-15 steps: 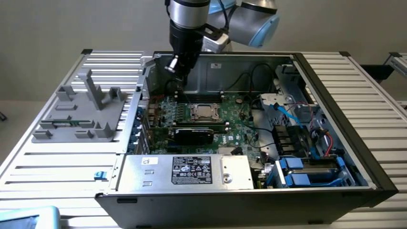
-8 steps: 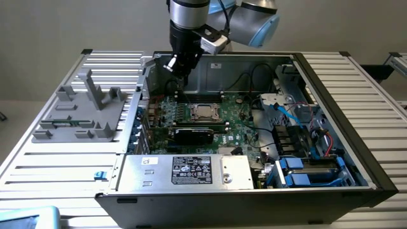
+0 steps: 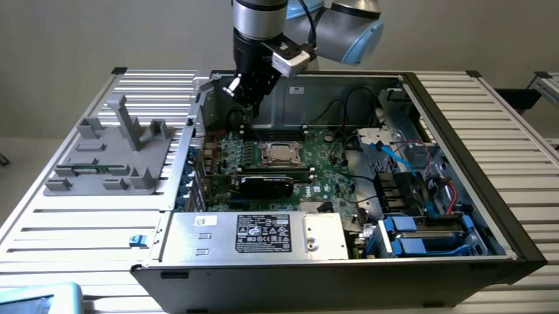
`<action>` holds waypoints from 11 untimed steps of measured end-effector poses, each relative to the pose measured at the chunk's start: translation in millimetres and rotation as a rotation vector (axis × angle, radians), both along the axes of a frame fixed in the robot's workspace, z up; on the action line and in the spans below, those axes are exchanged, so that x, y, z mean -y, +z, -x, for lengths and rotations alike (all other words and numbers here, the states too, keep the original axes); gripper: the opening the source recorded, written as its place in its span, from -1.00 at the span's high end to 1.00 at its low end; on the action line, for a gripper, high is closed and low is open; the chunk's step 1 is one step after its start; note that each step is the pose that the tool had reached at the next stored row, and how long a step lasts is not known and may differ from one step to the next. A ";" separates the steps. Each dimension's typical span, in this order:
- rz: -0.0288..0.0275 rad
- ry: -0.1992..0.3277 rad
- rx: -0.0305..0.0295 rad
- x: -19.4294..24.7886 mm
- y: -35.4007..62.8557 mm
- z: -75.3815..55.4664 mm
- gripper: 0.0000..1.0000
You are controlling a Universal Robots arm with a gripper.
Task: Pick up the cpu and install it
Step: 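Install the first cpu locking lever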
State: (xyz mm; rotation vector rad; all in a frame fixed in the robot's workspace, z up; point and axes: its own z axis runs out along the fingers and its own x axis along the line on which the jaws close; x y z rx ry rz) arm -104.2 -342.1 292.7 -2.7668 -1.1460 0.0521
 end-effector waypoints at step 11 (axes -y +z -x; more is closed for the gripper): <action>-0.0001 -0.061 0.0001 0.0 -0.1 0.0 0.76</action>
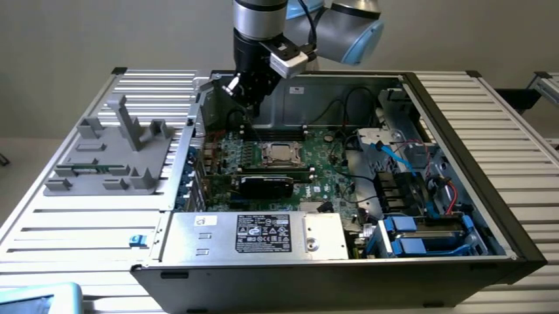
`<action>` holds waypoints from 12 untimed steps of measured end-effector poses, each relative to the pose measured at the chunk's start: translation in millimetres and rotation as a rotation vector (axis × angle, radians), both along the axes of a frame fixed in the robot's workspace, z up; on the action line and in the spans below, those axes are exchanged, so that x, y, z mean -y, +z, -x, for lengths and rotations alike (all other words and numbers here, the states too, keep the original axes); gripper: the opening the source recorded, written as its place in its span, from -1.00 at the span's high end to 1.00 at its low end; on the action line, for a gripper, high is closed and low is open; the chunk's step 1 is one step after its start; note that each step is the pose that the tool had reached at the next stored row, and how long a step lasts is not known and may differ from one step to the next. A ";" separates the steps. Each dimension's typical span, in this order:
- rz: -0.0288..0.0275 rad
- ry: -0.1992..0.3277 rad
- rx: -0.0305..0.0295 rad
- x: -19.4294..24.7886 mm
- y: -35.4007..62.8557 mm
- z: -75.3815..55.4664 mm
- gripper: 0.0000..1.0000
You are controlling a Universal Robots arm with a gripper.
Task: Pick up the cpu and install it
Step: 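Install the first cpu locking lever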
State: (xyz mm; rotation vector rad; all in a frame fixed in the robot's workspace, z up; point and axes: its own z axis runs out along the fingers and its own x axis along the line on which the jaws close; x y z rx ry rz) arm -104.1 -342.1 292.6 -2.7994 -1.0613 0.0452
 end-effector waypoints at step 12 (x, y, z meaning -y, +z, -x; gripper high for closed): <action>-0.0001 -0.166 -0.0001 0.0 -0.4 0.0 0.76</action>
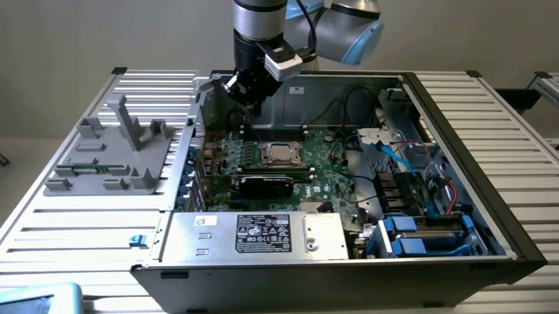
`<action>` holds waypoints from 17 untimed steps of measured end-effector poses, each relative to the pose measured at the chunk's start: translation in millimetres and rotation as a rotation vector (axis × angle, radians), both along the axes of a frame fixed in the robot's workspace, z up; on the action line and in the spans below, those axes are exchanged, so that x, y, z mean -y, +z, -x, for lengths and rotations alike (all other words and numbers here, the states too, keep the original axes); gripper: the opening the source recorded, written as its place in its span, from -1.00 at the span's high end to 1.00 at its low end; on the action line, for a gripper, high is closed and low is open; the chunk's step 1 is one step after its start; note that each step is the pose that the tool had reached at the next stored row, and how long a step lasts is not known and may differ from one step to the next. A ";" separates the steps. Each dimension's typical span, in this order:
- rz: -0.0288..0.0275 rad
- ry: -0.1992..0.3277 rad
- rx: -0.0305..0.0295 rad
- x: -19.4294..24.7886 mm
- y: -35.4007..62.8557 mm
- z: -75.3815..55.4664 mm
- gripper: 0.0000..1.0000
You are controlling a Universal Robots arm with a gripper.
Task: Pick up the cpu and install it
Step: 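Install the first cpu locking lever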
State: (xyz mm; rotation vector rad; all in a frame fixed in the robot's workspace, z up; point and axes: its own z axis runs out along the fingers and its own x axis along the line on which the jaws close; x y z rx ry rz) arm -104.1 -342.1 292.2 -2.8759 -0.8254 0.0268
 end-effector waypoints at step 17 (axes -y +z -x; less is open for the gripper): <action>-0.0012 -0.013 0.0000 0.1 0.0 0.1 0.76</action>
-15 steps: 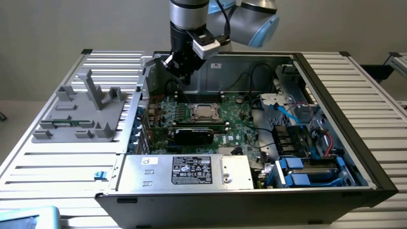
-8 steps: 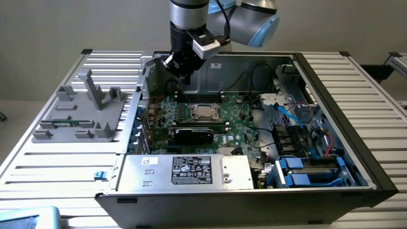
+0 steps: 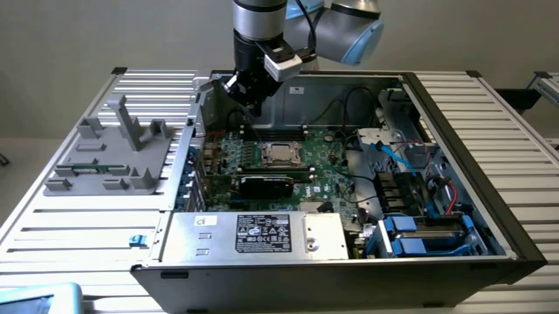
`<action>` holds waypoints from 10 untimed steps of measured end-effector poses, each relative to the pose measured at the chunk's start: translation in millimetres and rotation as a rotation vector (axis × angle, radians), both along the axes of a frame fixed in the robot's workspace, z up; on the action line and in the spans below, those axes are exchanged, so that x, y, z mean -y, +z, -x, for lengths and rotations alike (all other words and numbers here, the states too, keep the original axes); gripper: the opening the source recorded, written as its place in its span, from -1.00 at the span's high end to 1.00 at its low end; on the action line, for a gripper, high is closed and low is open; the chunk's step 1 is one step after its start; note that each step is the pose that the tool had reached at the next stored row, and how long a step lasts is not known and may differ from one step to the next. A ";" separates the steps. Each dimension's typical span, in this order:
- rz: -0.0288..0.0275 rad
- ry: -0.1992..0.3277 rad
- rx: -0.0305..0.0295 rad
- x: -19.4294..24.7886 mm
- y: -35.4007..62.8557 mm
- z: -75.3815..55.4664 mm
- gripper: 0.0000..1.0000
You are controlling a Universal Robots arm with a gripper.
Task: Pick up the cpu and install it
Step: 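Install the first cpu locking lever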
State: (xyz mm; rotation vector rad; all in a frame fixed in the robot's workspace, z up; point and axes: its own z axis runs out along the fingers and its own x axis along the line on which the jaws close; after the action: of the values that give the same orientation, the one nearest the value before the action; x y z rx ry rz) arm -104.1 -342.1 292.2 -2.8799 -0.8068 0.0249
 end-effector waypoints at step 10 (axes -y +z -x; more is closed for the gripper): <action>0.0000 -0.107 -0.0003 0.0 -0.3 0.0 0.76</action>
State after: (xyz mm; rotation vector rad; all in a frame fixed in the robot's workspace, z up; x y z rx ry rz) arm -104.2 -342.1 292.0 -2.9181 -0.6520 0.0133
